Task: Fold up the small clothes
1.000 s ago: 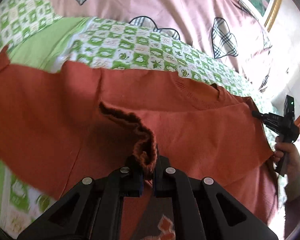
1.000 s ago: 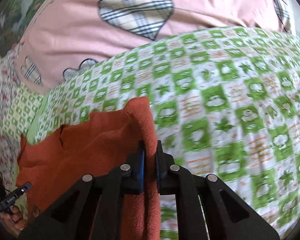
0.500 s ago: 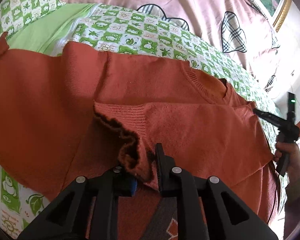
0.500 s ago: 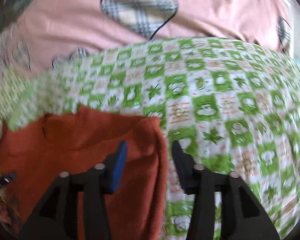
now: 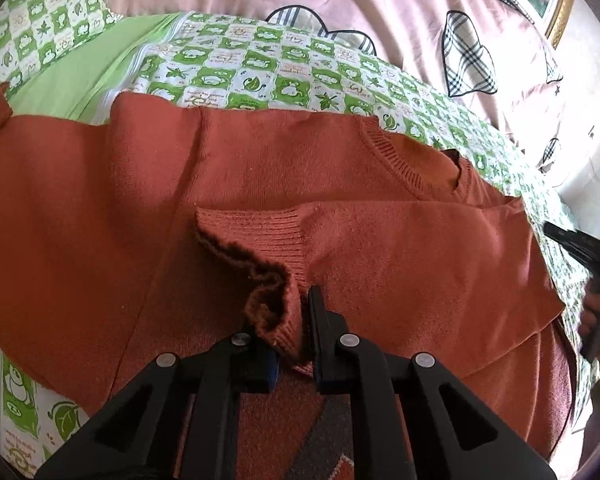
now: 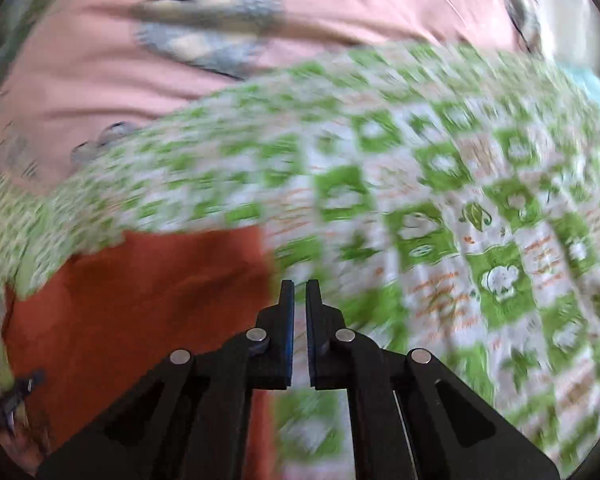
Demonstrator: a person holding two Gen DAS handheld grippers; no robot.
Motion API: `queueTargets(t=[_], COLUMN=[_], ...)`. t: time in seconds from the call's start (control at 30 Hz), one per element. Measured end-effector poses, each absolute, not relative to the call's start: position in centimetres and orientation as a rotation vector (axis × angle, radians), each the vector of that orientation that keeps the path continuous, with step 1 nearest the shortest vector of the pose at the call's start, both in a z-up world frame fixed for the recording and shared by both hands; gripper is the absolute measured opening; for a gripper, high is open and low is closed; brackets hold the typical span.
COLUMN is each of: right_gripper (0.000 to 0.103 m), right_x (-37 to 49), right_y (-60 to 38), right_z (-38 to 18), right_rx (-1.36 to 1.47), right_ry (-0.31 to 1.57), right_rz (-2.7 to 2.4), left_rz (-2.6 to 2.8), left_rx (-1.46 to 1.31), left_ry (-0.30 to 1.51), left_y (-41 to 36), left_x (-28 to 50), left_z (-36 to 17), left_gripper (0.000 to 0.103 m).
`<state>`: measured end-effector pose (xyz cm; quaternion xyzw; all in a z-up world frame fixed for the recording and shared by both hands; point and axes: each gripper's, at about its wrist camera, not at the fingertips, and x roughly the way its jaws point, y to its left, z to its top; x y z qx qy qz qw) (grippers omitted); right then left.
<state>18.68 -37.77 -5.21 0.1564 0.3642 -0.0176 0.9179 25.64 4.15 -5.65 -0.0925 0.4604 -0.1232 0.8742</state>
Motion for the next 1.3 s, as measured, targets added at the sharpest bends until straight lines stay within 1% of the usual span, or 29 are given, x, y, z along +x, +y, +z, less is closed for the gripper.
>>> queueTargets(t=[0.1,0.2,0.23,0.3,0.37,0.4,0.47,0.5,0.53,0.57,0.6,0.63,0.73,0.8,0.83,0.87,0.97,1.1,1.13,1.23,1.27,1.3], right_gripper=[0.008,0.008,0.008,0.005,0.005,0.008,0.009,0.014,0.027,0.034,0.045,0.047,0.047,0.047,0.047,0.047,0.047,0.048,0.048,0.048,0.048,0.048], right_x=[16.9,16.0,15.7,14.7,13.8,13.4,12.7,12.3,12.2,11.9,11.7,11.5,11.5,11.3,11.3,11.3,11.3,11.2,11.2,11.3,11.4,11.5], right_y=[-32.8,-32.0,-32.5,-33.9,-34.5,-34.3,-33.5,-33.1,-32.4,-31.6,-30.9,-29.9,-27.2,-25.8,-25.1,-24.5,-23.1,-21.7,-21.5,-20.9,-20.7,-20.6], right_z=[-6.0,-8.6,-9.6,-10.4,-9.7,-9.2,-8.0,-7.6,-7.2,-6.9,-6.8,-6.8,-7.5,-7.8,-8.0,-8.1,-8.3,-8.5,-8.5,-8.7,-8.7,-8.7], right_rx=[0.277,0.273,0.26,0.326,0.368,0.362,0.368,0.379,0.38,0.375,0.372,0.371,0.377,0.385,0.387,0.39,0.389,0.404,0.41,0.425,0.42,0.417], right_ry=[0.786,0.877,0.899,0.875,0.858,0.845,0.811,0.803,0.801,0.795,0.789,0.786,0.807,0.823,0.831,0.838,0.858,0.874,0.877,0.889,0.895,0.898], right_rz=[0.111,0.073,0.024,0.003,-0.04,-0.052,-0.025,0.008,0.029,0.045,0.062,0.092,0.162,0.193,0.21,0.226,0.259,0.289,0.293,0.305,0.307,0.309], left_rz=[-0.253,-0.249,-0.246,-0.236,-0.232,-0.228,-0.216,-0.198,-0.18,-0.163,-0.143,-0.121,-0.023,0.057,0.092,0.136,0.258,0.387,0.394,0.454,0.447,0.437], left_rx=[-0.195,-0.189,-0.181,-0.166,-0.169,-0.18,-0.196,-0.196,-0.196,-0.2,-0.205,-0.208,-0.204,-0.193,-0.187,-0.175,-0.122,-0.071,-0.072,-0.051,-0.064,-0.085], left_ry=[0.965,0.976,0.977,0.977,0.977,0.976,0.964,0.957,0.949,0.938,0.927,0.918,0.894,0.879,0.871,0.861,0.832,0.878,0.899,0.954,0.961,0.964], left_y=[4.2,4.5,4.6,5.1,5.7,6.3,7.5,8.2,8.9,9.8,10.9,12.0,15.8,18.7,19.9,21.3,25.0,29.3,30.2,31.8,32.3,32.9], left_x=[25.6,25.3,25.1,24.4,23.6,23.2,22.2,21.7,21.3,20.9,20.6,20.5,20.9,21.9,22.4,23.2,26.0,30.9,32.0,34.9,35.6,36.1], left_z=[-5.6,-5.6,-5.6,-5.4,-5.2,-5.1,-4.6,-4.3,-4.0,-3.6,-3.3,-2.9,-2.0,-1.4,-1.1,-0.8,-0.3,-1.6,-2.1,-3.7,-4.0,-4.3], left_gripper=[0.011,0.012,0.014,0.015,0.016,0.016,0.017,0.017,0.016,0.016,0.016,0.016,0.019,0.022,0.028,0.04,0.058,0.064,0.069,0.069,0.067,0.063])
